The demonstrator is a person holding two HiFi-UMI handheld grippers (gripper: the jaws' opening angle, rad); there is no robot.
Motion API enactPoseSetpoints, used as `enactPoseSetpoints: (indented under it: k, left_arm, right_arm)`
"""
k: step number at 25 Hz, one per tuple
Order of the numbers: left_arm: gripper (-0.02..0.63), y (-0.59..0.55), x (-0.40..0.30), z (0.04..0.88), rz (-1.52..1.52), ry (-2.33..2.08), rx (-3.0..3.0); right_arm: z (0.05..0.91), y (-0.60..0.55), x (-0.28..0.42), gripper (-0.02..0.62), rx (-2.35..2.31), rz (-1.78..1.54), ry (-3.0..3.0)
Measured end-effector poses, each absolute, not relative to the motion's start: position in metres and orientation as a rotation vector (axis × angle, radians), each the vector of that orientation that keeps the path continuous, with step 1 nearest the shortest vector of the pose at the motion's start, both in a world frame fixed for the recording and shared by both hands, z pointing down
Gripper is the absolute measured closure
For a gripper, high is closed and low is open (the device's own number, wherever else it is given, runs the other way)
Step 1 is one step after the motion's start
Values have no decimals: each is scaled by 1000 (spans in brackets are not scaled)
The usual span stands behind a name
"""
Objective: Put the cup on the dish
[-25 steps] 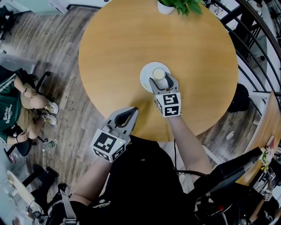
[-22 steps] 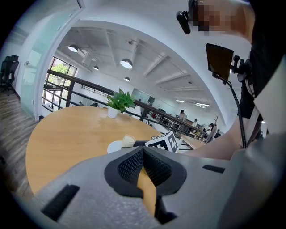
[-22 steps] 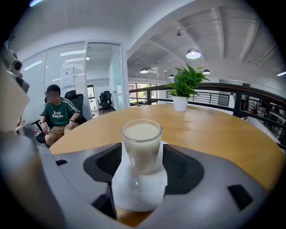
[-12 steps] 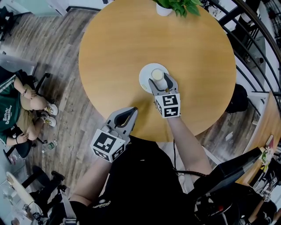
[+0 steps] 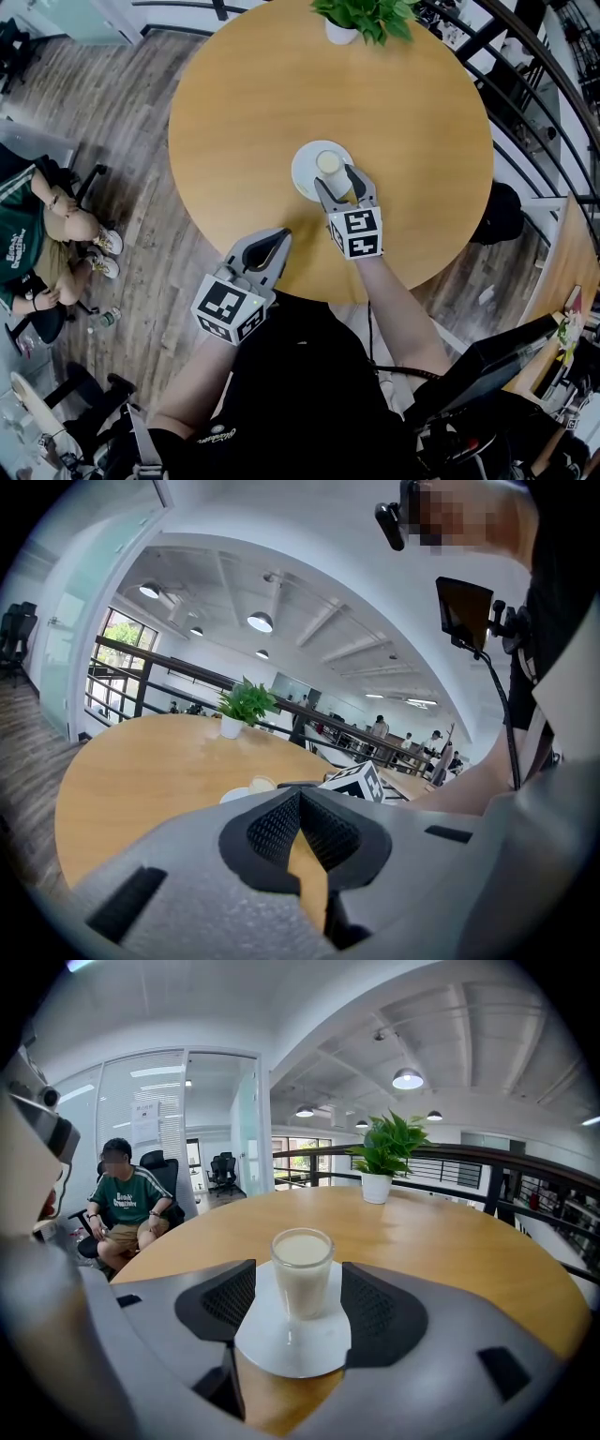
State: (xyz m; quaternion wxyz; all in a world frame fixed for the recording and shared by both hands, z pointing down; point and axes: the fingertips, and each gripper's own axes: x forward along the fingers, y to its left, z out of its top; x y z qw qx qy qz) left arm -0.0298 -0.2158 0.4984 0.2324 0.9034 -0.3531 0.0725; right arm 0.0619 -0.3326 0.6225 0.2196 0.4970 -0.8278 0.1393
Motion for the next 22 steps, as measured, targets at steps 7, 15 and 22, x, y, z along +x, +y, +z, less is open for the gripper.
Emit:
enactPoseSetpoints:
  k: [7,15,22]
  left_arm:
    - [612,-212,-30,485,189,-1000,2504]
    - [612,-213,-27,464,171,-1020,2546]
    - [612,-218,-23,431,115,-1043,2601]
  right_arm:
    - [596,-316,67,327,1392,386,-2330]
    - [542,-300,80,327,1444,368,-2393]
    - [479,-281,93,328,1499,338,-2471]
